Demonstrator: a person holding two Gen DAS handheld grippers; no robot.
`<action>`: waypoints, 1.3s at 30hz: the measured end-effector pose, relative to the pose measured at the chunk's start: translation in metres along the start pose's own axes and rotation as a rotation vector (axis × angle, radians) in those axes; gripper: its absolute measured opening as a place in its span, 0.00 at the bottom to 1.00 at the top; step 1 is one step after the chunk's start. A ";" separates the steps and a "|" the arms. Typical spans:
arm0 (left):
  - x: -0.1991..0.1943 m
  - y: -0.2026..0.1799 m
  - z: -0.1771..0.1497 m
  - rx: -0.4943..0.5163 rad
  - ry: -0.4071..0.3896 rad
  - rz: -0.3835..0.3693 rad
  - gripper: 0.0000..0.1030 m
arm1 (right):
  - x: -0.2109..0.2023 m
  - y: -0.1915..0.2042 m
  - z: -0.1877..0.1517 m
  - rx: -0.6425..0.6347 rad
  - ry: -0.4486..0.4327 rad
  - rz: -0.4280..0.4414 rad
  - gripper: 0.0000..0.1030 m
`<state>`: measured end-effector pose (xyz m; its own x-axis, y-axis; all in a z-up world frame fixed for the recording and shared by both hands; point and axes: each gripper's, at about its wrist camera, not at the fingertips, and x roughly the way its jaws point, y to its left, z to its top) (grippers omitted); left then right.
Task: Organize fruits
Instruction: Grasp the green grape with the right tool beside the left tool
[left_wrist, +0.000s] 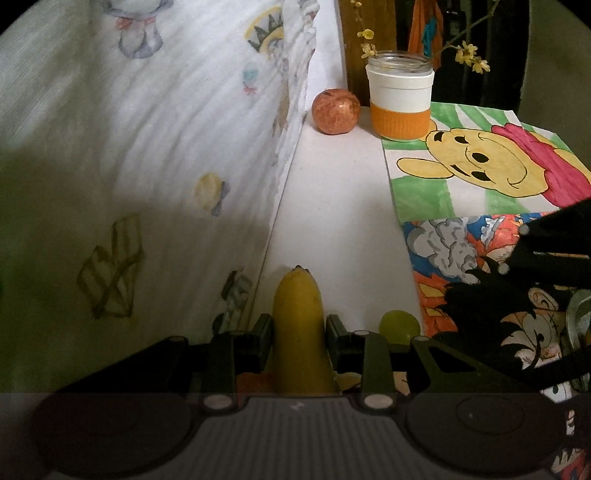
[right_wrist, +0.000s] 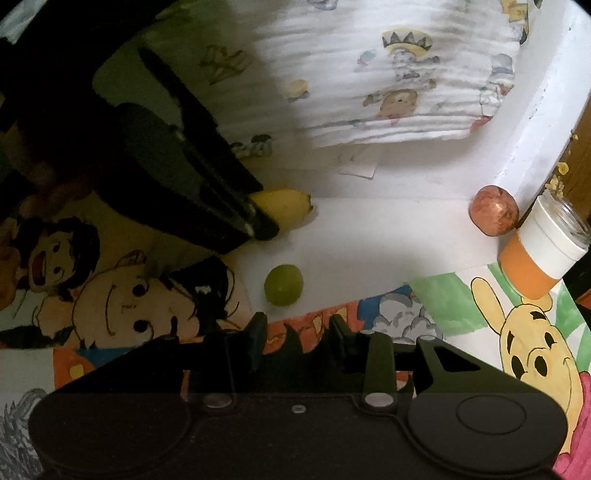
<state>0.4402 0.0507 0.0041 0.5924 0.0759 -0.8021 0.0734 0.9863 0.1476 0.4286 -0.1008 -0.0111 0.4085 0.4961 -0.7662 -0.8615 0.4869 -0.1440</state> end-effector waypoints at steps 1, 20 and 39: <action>0.000 0.000 -0.001 0.001 -0.001 -0.002 0.33 | 0.001 -0.001 0.001 -0.001 0.002 0.003 0.38; -0.002 0.001 -0.002 0.006 -0.006 -0.004 0.33 | 0.013 -0.001 0.013 -0.056 -0.013 0.041 0.36; -0.002 0.001 -0.001 0.006 -0.004 -0.004 0.33 | 0.012 0.005 0.019 -0.081 -0.016 0.059 0.25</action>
<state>0.4386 0.0519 0.0056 0.5955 0.0717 -0.8002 0.0805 0.9857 0.1482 0.4351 -0.0788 -0.0092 0.3603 0.5339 -0.7650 -0.9055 0.3971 -0.1494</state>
